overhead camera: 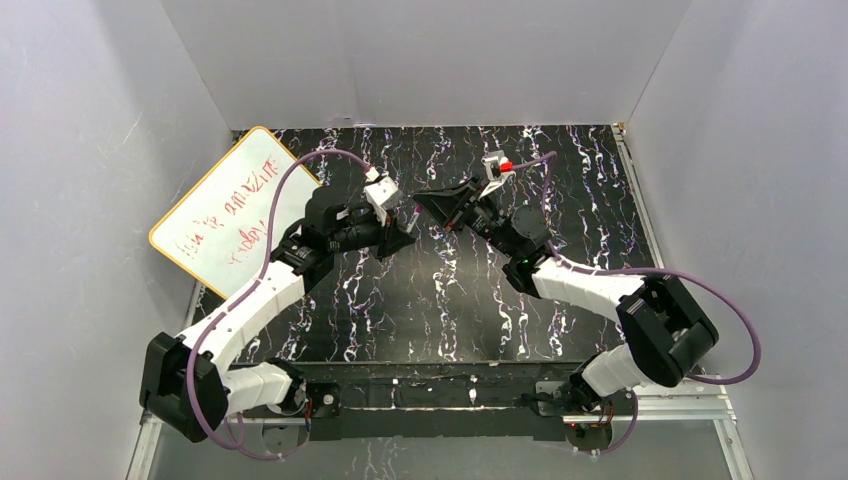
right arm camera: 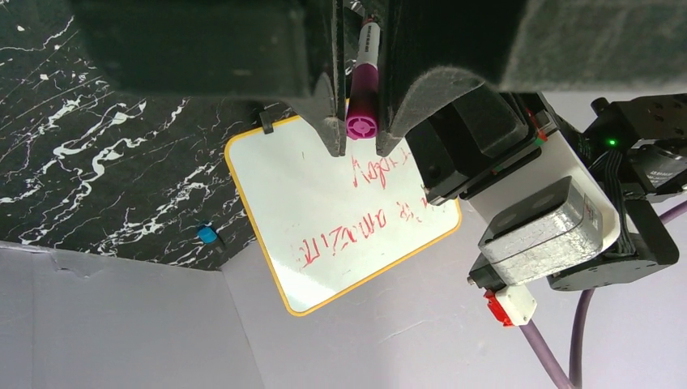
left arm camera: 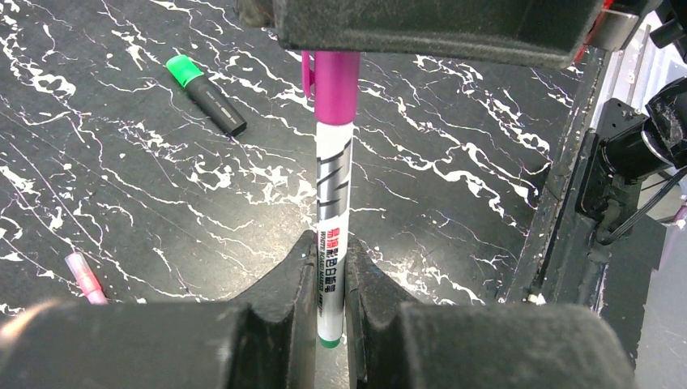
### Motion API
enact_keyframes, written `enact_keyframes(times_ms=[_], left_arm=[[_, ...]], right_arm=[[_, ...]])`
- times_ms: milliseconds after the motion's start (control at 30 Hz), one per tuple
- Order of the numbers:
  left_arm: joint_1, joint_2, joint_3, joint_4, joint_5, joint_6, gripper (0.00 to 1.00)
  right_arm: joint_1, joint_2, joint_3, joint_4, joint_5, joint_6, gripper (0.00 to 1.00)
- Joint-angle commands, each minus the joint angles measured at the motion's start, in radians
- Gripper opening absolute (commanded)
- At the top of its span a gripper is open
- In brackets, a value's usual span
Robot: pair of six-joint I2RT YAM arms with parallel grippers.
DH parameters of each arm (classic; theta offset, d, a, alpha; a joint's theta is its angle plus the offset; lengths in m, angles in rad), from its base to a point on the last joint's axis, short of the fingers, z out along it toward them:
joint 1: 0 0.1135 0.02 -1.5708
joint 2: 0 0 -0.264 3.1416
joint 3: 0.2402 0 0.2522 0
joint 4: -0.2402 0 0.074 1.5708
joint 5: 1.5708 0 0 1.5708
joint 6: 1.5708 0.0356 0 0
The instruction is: Insert the pens into the pen caps
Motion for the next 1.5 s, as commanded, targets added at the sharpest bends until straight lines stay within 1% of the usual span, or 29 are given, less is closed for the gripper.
enact_keyframes(times_ms=[0, 233, 500, 1467], left_arm=[[0.002, -0.002, 0.1, 0.079, -0.039, 0.009, 0.0], [0.002, 0.022, 0.155, 0.086, -0.04, 0.011, 0.0], [0.002, 0.053, 0.229, 0.056, -0.057, 0.051, 0.0], [0.004, 0.1, 0.37, 0.029, -0.092, 0.076, 0.0]], right_arm=[[0.021, 0.027, -0.009, -0.012, -0.109, 0.011, 0.16], [0.022, 0.043, -0.025, 0.004, -0.13, 0.034, 0.16], [0.042, 0.058, -0.046, 0.008, -0.146, 0.046, 0.17], [0.092, 0.08, -0.088, -0.004, -0.174, 0.048, 0.16]])
